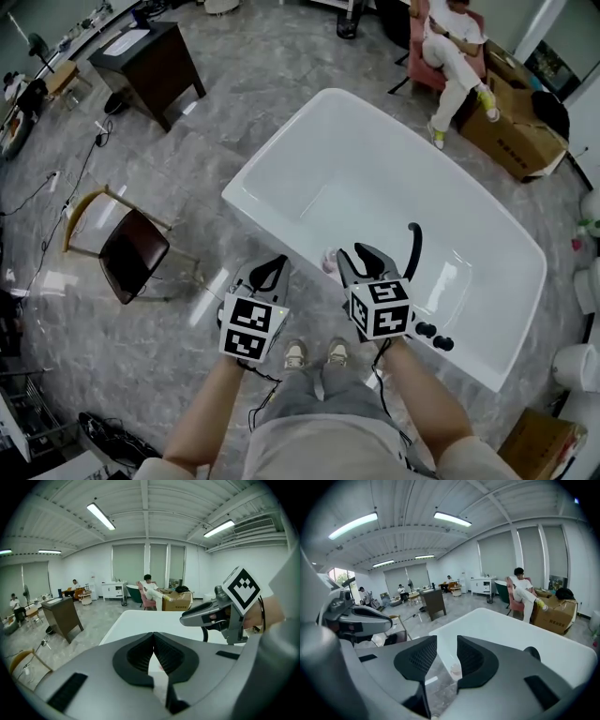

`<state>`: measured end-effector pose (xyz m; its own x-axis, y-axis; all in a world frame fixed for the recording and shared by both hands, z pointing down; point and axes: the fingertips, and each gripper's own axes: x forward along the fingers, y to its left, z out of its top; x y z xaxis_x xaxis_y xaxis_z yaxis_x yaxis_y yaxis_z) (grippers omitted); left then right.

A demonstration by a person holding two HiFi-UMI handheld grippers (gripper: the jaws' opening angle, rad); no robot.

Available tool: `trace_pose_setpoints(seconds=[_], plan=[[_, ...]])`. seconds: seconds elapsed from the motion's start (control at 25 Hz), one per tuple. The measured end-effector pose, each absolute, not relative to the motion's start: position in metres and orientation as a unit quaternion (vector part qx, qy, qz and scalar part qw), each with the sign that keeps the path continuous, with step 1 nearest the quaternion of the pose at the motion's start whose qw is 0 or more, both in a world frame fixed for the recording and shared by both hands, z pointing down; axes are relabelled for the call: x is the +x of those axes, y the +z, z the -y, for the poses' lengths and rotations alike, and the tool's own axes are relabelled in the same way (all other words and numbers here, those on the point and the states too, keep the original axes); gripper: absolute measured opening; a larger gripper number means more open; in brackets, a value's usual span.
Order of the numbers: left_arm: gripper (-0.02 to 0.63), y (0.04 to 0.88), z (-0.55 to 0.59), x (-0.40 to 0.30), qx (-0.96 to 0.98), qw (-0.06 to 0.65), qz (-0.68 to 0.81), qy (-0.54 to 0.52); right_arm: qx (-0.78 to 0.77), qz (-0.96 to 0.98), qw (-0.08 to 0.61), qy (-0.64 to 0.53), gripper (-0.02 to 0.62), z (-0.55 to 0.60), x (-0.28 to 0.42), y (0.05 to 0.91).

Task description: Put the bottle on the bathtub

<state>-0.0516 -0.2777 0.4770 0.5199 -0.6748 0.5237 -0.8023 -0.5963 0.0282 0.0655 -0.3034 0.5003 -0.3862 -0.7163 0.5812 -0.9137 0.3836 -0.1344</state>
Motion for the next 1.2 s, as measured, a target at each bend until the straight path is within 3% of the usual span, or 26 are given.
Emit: trace_pose_setpoints(seconds=[0.28,0.56,0.96,1.2], plan=[[0.02,0.396,0.266,-0.049,0.874,0.078,0.433,0.207,0.49,0.836,0.165,0.182,0.064,0.281,0.069,0.401],[0.02,0.337,0.241,-0.036,0.886,-0.001,0.422,0.192,0.474,0.864,0.111,0.127,0.043,0.245,0.074,0.323],[0.02,0.274,0.214,-0.04,0.885,-0.046,0.443,0.137,0.466,0.877,0.057,0.098,0.029,0.194,0.091,0.243],[0.02,0.275,0.194,-0.031,0.891,-0.061,0.424,0.152,0.465,0.876,0.037,0.123,0.029,0.178,0.097,0.24]])
